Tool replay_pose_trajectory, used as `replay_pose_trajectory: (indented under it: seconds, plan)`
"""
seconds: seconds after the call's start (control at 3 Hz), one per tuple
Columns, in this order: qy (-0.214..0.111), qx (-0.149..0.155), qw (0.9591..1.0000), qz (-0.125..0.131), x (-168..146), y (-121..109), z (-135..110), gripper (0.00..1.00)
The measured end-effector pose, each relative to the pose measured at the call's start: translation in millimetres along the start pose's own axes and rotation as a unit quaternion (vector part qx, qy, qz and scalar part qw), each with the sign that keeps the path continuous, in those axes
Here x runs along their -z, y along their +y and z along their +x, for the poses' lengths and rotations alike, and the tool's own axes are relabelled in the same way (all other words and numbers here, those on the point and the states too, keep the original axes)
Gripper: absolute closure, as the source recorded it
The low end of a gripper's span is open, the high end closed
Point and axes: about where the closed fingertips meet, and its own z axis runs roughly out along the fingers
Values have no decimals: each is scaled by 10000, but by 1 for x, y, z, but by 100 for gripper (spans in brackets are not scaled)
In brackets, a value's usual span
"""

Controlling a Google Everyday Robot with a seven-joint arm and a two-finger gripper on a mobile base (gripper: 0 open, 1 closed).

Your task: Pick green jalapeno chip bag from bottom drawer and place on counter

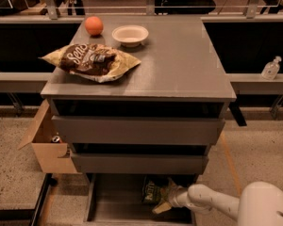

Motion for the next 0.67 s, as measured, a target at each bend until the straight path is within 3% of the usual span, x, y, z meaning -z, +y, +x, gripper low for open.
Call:
replay_pose_trajectory:
  seconds: [0.33,0.67]
  plan:
    - [166,30,9999,-36,-17,-3,12,0]
    - [264,-4,9996,-81,-28,-8,27,18]
